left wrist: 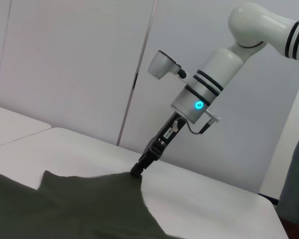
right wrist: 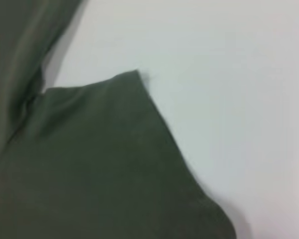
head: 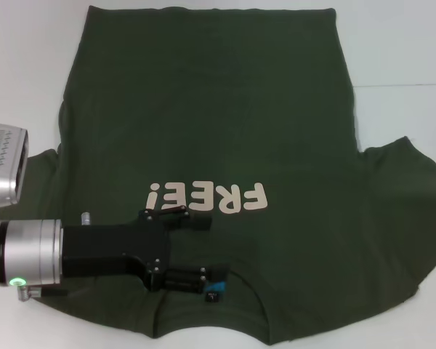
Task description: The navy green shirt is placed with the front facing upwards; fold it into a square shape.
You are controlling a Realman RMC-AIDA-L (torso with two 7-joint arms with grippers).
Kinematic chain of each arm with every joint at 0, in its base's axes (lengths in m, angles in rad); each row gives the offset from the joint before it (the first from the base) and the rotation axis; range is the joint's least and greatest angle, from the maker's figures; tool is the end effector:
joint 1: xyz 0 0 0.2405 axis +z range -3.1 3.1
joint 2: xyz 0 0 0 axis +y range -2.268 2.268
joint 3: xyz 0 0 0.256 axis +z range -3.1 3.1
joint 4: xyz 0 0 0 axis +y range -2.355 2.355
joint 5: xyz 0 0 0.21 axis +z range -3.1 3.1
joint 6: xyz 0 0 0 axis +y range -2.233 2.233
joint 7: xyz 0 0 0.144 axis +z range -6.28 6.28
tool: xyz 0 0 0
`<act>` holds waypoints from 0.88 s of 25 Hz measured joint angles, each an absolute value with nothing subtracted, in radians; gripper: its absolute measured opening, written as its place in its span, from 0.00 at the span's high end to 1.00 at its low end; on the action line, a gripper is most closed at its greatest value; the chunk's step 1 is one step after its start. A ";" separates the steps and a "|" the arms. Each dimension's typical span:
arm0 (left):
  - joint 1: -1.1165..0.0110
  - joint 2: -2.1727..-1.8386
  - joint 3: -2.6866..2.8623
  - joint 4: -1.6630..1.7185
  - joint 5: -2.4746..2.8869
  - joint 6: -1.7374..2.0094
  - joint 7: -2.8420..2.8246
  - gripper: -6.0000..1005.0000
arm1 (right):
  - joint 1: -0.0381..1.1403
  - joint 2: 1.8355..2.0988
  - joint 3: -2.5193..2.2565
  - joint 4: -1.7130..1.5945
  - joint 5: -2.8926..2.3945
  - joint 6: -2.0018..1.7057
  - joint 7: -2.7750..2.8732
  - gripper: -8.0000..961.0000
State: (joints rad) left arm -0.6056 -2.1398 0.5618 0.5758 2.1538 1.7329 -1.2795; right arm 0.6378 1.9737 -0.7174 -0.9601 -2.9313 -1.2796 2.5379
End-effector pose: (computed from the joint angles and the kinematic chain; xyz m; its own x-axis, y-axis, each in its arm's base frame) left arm -0.2327 0.3066 -0.0323 0.7880 0.3058 0.5343 0.3309 -0.9423 0.0513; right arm 0.3387 0.3832 0.1120 0.3396 -0.9154 -0.2159 -0.7207 -0.1058 -0.6851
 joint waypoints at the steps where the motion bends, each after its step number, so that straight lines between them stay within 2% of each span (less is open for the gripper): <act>1: -0.605 -2.141 0.561 0.575 2.154 1.734 -1.280 0.07 | 0.633 1.973 -0.718 -0.961 -2.931 -1.269 2.534 0.97; 6: -0.605 -2.145 0.562 0.575 2.154 1.737 -1.285 0.07 | 0.625 1.977 -0.719 -0.963 -2.931 -1.234 2.516 0.97; 10: -0.606 -2.146 0.562 0.575 2.154 1.738 -1.286 0.07 | 0.644 1.990 -0.720 -0.975 -2.919 -1.244 2.497 0.97; 11: -0.606 -2.146 0.562 0.575 2.154 1.738 -1.286 0.07 | 0.655 2.010 -0.721 -1.009 -2.894 -1.266 2.485 0.97; 12: -0.606 -2.146 0.562 0.575 2.154 1.738 -1.286 0.07 | 0.655 2.010 -0.721 -1.009 -2.894 -1.266 2.485 0.97; 17: -0.606 -2.146 0.561 0.575 2.154 1.734 -1.286 0.07 | 0.681 2.068 -0.724 -1.129 -2.748 -1.348 2.427 0.97; 19: -0.606 -2.146 0.560 0.575 2.154 1.734 -1.286 0.07 | 0.694 2.082 -0.733 -1.142 -2.672 -1.375 2.392 0.97; 22: -0.606 -2.146 0.559 0.575 2.154 1.734 -1.287 0.07 | 0.697 2.089 -0.794 -1.125 -2.538 -1.378 2.343 0.97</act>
State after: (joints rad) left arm -0.6060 -2.1456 0.5587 0.5753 2.1538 1.7336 -1.2867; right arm 0.6970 2.0886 -0.7941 -1.1249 -2.5376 -1.3784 2.3427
